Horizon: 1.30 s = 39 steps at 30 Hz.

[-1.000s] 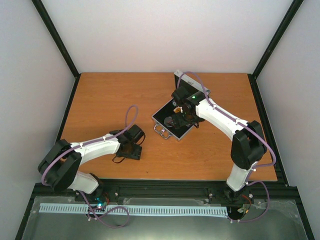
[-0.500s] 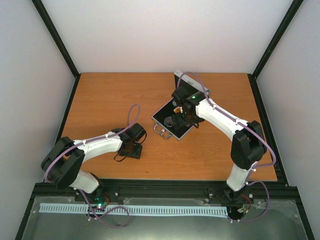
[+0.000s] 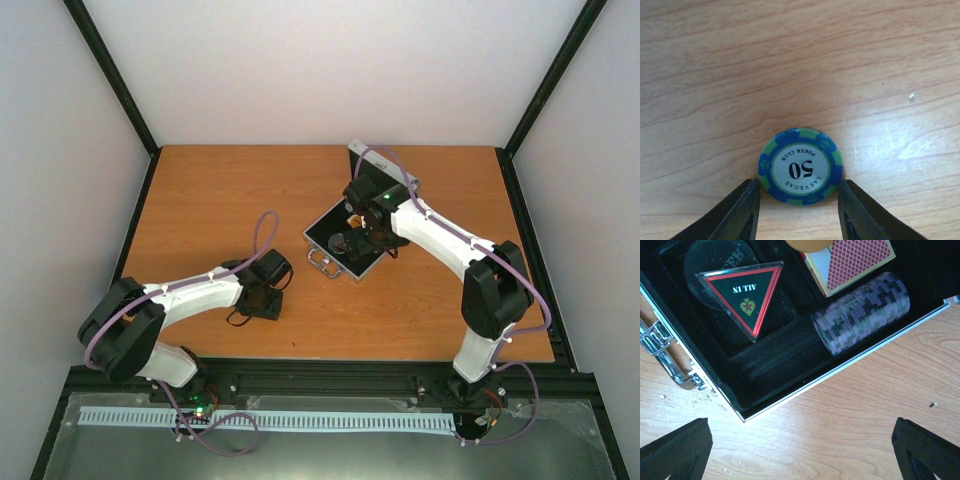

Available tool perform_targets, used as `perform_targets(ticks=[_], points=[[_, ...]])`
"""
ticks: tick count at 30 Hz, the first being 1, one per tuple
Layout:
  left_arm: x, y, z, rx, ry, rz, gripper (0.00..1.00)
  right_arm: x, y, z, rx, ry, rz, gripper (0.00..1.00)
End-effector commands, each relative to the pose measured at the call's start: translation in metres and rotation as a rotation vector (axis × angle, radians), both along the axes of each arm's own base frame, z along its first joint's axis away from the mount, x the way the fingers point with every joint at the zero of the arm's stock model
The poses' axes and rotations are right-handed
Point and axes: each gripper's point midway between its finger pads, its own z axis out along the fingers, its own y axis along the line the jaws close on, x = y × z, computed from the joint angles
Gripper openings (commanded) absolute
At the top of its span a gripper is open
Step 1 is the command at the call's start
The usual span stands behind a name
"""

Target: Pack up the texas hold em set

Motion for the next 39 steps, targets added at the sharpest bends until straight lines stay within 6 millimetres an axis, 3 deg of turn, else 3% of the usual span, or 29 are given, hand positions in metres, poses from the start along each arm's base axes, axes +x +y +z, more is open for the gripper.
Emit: perform_targets(ticks=[1,14,27,30,35,36,39], points=[[-0.021,0.006,-0.015,0.028,0.075,0.009,0.44,0.0,-0.003,-0.002,0.004,-0.002,-0.014,1.0],[0.001,0.002,-0.015,0.103,0.053,-0.005,0.43,-0.001,-0.003,-0.002,0.006,-0.004,-0.002,1.0],[-0.001,0.003,-0.018,0.12,0.068,-0.012,0.3,0.003,-0.001,-0.003,0.004,-0.005,0.013,1.0],[0.003,0.004,-0.007,0.125,0.05,-0.013,0.3,0.003,0.0,-0.004,0.004,-0.003,0.015,1.0],[0.017,-0.001,0.029,0.106,-0.028,-0.016,0.31,0.005,0.002,-0.006,0.008,-0.001,0.016,1.0],[0.019,-0.001,0.033,0.106,-0.036,-0.019,0.33,0.005,0.002,-0.006,0.008,0.0,0.017,1.0],[0.023,-0.005,0.039,0.094,-0.053,-0.037,0.6,0.006,0.003,-0.007,0.009,0.003,0.019,1.0]])
